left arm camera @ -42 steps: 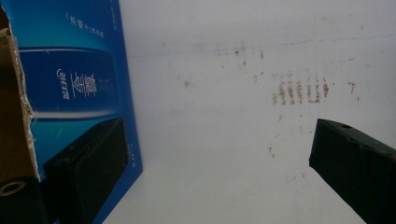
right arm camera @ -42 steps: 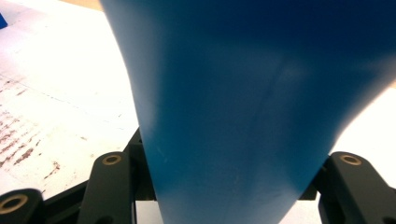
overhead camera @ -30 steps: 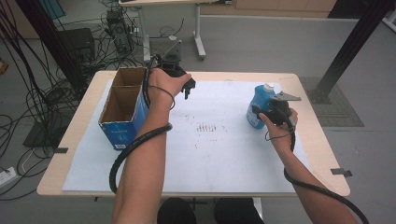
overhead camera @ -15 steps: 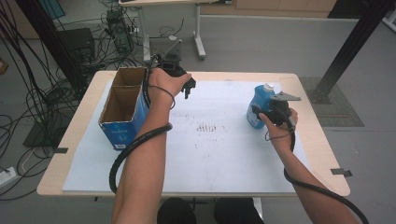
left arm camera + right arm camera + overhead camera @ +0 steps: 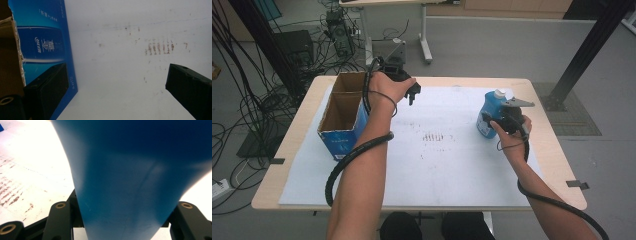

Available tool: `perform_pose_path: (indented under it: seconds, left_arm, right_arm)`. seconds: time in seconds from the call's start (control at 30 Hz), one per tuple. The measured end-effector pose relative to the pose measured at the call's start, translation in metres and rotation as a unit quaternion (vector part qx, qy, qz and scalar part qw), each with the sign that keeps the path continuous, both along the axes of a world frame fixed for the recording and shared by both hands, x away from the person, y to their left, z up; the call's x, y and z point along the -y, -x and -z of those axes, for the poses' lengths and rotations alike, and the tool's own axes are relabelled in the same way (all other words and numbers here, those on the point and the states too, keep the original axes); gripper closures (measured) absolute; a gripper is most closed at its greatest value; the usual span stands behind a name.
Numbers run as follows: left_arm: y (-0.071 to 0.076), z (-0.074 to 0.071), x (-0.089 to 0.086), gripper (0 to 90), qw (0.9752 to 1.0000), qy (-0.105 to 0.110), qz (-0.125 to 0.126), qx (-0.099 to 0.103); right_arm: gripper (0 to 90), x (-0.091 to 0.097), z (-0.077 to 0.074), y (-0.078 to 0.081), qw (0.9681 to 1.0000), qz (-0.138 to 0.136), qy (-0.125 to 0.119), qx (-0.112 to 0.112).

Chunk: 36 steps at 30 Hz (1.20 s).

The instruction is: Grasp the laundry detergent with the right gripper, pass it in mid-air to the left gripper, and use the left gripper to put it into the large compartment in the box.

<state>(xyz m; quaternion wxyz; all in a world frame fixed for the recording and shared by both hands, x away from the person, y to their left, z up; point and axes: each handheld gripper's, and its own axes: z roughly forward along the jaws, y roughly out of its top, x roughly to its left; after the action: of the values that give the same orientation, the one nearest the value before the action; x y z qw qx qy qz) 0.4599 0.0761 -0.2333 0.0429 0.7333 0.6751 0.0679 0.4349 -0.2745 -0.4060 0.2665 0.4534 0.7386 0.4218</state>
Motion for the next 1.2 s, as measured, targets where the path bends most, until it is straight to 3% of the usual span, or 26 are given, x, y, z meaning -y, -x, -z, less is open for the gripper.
perform_pose_path:
  seconds: [0.2,0.4,0.53,0.77,0.87,0.93,0.97,1.13,1.17,1.2]
  left_arm:
    - [0.007,-0.006,-0.001,5.2,0.9998,0.003,0.016,0.009]
    - [0.015,-0.016,0.002,5.1,0.9982,0.008,0.058,0.015]
    - [0.020,-0.029,0.004,5.0,0.9949,0.004,0.098,0.026]
    - [0.026,-0.049,0.005,5.0,0.9857,-0.004,0.164,0.037]
    - [0.027,-0.056,0.004,5.1,0.9806,-0.010,0.193,0.034]
    - [0.028,-0.060,0.003,5.1,0.9777,-0.015,0.206,0.035]
    - [0.028,-0.063,0.002,5.0,0.9742,-0.014,0.222,0.038]
    - [0.027,-0.075,0.001,4.9,0.9607,-0.032,0.271,0.051]
    - [0.027,-0.076,0.002,5.0,0.9575,-0.040,0.280,0.054]
    - [0.028,-0.078,0.003,5.1,0.9522,-0.042,0.297,0.059]
  right_arm:
    - [43.5,0.002,-0.005,0.001,1.0000,-0.003,-0.003,-0.006]
    - [43.5,0.001,-0.023,0.001,0.9996,-0.026,-0.002,-0.007]
    - [43.5,-0.002,-0.046,-0.001,0.9984,-0.056,0.008,-0.005]
    - [43.4,-0.012,-0.084,-0.007,0.9925,-0.121,0.016,-0.009]
    - [43.4,-0.018,-0.096,-0.011,0.9874,-0.156,0.018,-0.014]
    - [43.4,-0.024,-0.102,-0.015,0.9825,-0.185,0.019,-0.017]
    - [43.4,-0.027,-0.105,-0.017,0.9809,-0.193,0.019,-0.019]
    - [43.4,-0.050,-0.115,-0.026,0.9617,-0.272,0.018,-0.025]
    - [43.4,-0.056,-0.116,-0.027,0.9569,-0.289,0.016,-0.027]
    - [43.4,-0.061,-0.116,-0.028,0.9530,-0.301,0.010,-0.032]
